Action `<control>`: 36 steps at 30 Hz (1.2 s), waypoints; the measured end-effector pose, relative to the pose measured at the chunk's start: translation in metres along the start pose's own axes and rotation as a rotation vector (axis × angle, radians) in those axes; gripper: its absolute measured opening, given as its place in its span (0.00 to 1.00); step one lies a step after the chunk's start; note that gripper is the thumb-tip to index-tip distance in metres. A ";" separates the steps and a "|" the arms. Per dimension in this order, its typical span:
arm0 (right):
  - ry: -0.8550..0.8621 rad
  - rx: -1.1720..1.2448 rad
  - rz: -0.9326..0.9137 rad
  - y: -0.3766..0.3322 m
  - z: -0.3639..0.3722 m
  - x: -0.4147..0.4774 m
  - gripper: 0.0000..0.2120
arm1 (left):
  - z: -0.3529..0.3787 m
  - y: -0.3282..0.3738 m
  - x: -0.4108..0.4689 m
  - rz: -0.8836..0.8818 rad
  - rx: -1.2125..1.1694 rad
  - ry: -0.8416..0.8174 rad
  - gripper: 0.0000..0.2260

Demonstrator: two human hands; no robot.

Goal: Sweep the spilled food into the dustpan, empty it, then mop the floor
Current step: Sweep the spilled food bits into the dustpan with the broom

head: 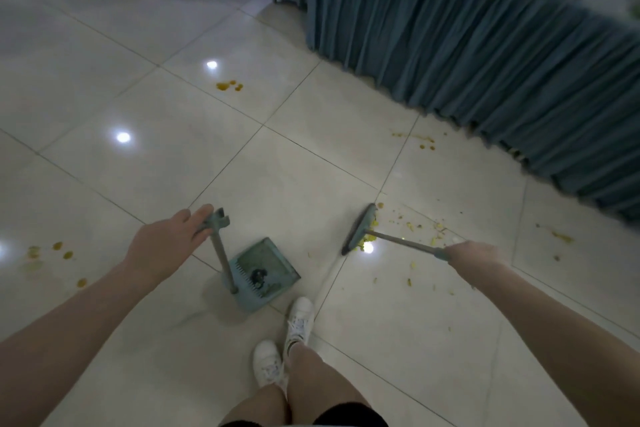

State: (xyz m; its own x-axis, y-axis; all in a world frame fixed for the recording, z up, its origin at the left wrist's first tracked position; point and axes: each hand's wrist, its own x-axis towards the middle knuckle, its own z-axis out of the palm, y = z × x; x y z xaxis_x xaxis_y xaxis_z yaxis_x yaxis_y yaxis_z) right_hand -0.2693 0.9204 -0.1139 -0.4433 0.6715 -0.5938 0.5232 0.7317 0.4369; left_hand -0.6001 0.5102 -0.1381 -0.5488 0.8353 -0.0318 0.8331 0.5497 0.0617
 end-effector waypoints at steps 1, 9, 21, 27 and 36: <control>0.013 0.007 0.002 -0.002 0.000 -0.006 0.15 | 0.001 0.001 -0.005 -0.009 0.004 0.005 0.23; 0.088 0.177 -0.062 -0.014 0.005 -0.034 0.11 | 0.000 0.004 -0.027 -0.035 -0.053 0.083 0.21; 0.027 -0.104 -0.276 -0.044 0.017 -0.014 0.19 | 0.000 0.034 -0.044 -0.138 0.122 -0.077 0.23; 0.015 -0.116 -0.269 0.053 0.064 0.000 0.19 | 0.005 0.093 -0.017 -0.109 0.100 -0.115 0.21; -0.053 -0.143 -0.169 0.213 0.111 0.011 0.21 | 0.021 0.184 0.036 -0.024 0.098 -0.056 0.20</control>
State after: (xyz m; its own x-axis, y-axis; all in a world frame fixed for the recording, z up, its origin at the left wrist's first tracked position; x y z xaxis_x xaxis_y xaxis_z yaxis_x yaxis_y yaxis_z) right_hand -0.0823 1.0702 -0.1021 -0.4755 0.5334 -0.6996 0.3346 0.8451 0.4170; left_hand -0.4652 0.6413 -0.1485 -0.5661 0.8196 -0.0878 0.8241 0.5652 -0.0377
